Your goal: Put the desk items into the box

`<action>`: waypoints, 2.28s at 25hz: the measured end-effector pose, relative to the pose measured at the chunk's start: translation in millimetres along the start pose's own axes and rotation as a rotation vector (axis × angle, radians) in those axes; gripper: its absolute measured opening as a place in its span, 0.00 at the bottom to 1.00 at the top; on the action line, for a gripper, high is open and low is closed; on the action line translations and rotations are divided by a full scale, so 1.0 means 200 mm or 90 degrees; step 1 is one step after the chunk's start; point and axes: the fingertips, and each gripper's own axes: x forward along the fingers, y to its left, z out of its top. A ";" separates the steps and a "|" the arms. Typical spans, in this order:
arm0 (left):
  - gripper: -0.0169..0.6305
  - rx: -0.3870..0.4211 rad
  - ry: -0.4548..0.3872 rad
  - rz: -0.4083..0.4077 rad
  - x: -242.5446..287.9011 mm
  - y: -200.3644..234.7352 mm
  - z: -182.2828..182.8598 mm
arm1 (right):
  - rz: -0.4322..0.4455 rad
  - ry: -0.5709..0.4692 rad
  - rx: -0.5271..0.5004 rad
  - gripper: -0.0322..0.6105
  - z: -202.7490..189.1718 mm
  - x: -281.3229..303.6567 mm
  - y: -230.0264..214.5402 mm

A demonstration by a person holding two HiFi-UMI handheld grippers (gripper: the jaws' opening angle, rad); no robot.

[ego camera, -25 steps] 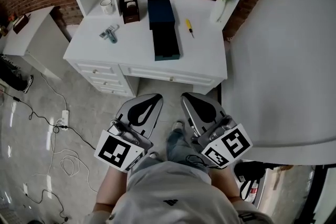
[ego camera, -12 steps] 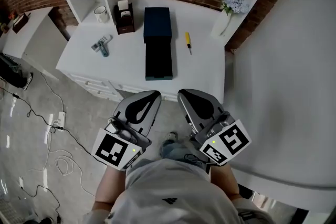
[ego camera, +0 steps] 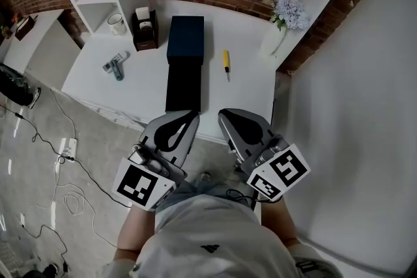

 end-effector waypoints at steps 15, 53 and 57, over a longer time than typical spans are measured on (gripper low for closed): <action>0.04 -0.010 0.013 -0.014 0.23 0.23 -0.08 | -0.085 0.041 0.043 0.06 -0.16 0.21 -0.43; 0.04 -0.094 0.120 -0.039 0.59 1.01 -0.46 | -0.315 0.433 0.196 0.17 -1.29 0.72 -1.56; 0.04 -0.094 0.126 -0.030 0.57 1.04 -0.47 | -0.327 0.465 0.204 0.20 -1.36 0.74 -1.59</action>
